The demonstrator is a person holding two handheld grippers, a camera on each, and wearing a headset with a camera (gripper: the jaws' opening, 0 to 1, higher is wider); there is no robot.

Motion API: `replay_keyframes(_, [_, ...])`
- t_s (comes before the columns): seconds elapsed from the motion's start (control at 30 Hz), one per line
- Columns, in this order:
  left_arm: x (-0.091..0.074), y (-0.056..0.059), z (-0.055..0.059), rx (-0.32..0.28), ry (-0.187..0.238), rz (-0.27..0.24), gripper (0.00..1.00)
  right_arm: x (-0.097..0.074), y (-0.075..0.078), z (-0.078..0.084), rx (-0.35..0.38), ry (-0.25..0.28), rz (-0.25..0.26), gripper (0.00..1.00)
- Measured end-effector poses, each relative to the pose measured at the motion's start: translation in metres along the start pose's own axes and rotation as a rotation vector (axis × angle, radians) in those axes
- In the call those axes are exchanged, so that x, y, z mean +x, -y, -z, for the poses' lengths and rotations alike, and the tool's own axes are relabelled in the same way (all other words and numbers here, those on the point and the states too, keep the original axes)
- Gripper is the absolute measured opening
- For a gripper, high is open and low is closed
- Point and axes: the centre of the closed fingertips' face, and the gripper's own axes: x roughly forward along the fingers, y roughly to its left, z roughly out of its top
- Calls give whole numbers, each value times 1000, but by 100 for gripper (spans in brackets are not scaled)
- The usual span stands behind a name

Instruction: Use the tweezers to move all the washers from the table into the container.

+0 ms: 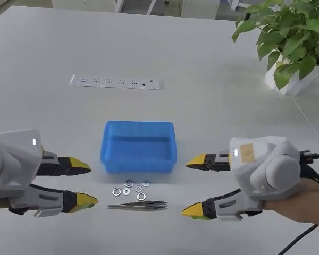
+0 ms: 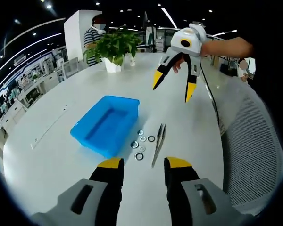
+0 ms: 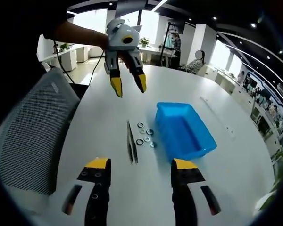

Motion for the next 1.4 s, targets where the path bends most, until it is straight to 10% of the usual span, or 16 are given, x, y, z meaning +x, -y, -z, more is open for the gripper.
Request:
replay_keyframes(0.9, [50,13,31,115,-155,147,17,69,-14,12,-101,-124,-184,21])
replay_keyframes(1.4, [67,14,43,135,-202,170,7,87,-17,17,-93,-154,-191,14])
